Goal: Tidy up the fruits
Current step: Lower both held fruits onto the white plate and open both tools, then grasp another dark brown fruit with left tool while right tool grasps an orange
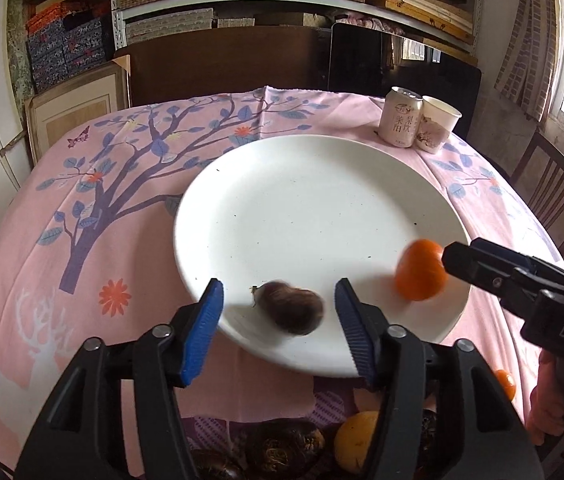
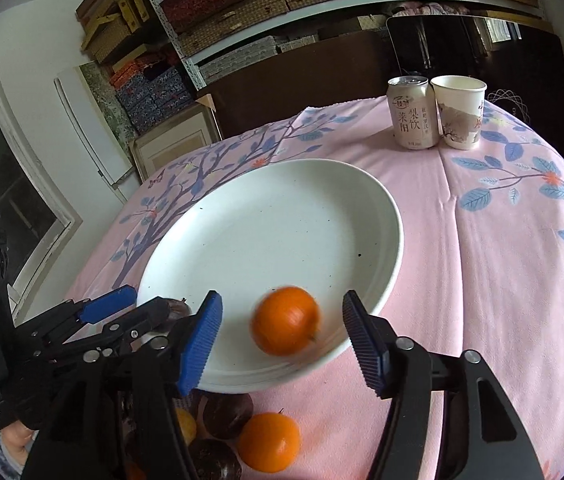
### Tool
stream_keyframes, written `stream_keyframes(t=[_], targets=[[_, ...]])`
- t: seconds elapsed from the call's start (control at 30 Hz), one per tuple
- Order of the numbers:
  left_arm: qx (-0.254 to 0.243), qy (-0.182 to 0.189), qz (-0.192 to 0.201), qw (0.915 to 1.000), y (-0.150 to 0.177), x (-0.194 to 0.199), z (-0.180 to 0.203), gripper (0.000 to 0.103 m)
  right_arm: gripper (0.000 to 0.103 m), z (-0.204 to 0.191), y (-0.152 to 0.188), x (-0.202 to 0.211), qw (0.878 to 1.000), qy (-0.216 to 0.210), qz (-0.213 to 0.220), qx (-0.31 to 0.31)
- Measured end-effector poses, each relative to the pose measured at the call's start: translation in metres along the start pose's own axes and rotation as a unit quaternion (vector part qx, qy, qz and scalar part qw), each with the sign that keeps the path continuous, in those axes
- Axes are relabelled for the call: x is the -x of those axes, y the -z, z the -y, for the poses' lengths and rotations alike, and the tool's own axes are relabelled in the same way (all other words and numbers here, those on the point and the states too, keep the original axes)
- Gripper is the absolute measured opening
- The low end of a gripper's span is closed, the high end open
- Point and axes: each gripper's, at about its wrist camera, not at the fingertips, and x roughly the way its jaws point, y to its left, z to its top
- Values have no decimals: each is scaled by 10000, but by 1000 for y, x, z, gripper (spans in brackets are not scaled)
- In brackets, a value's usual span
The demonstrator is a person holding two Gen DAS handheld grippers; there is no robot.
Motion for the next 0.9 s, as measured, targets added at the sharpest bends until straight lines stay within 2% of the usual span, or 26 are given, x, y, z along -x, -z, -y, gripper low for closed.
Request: stream_keyframes(t=[0.03,0.13,0.3,0.37,0.4,0.53,0.67,0.77,0.9], targets=[[-2,40,5,10000,1,0,-2,65,64,0,-1,2,10000,-27,48,16],[85,20,11,10000,5,3,-10,65,64,3,0,10,9997,-126,176,-91],[314,-108,231,9992,14,23,-28,65,64,10,13,24,9996,-79,200,-204],[438,-219,333,9982,21,33,-37,70,64,11,21,33,9994,-80,259,-209],[491,-288,360,9977,27,37,-41,73,64,11,25,39,9993,-50,311,-193],[671,-469,295,9962,64,56,-58,74,70,13,46,61,9988,26,472,-161],[908,-497,293,9942,95,73,-70,75,72,18,66,76,9984,-26,473,-306],[845,-606,215,9943,107,76,-68,77,72,16,77,82,9986,34,480,-219],[554,-741,149,9956,110,73,-55,87,76,13,83,88,9984,114,551,-107]])
